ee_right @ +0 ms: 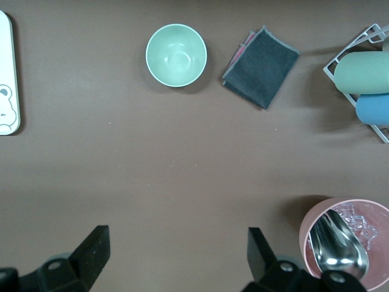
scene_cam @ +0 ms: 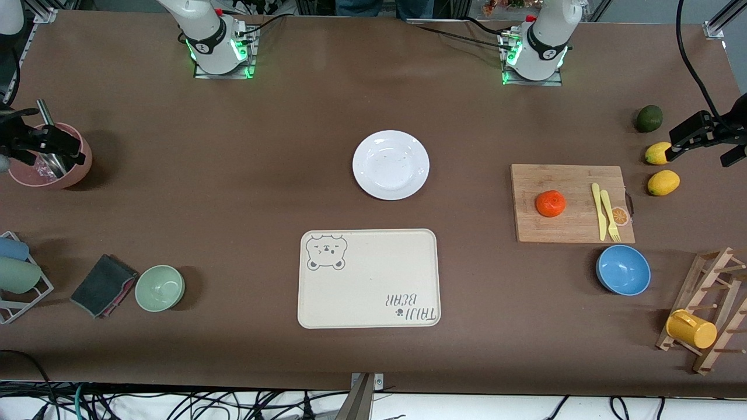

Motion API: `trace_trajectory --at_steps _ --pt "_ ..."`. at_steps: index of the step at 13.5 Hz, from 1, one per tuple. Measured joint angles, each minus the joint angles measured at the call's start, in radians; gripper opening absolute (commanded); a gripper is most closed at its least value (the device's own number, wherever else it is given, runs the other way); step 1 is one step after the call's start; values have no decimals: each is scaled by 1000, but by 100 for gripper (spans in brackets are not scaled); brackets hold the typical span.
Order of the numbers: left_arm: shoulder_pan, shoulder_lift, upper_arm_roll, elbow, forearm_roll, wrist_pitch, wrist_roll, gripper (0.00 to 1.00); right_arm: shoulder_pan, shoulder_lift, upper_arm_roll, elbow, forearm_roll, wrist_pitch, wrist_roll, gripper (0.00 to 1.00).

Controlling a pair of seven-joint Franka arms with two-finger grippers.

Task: Place orange and plate with both arms
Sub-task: 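Move the left gripper toward the orange on the wooden board, then lower the left gripper over the orange and close on it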

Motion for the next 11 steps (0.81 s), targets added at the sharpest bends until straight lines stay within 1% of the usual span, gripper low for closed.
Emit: trace_trajectory --at_steps 4,6,8,11 --pt "-3 3 -1 0 0 0 0 100 4 0 1 0 -6 4 0 100" --pt "-12 24 -4 -2 0 -1 0 100 9 0 3 0 -9 7 0 100" --pt "-21 71 -8 -5 0 -1 -1 100 9 0 3 0 -9 8 0 100" --pt "-33 179 -10 -5 0 16 -16 100 9 1 3 0 -10 9 -1 100"
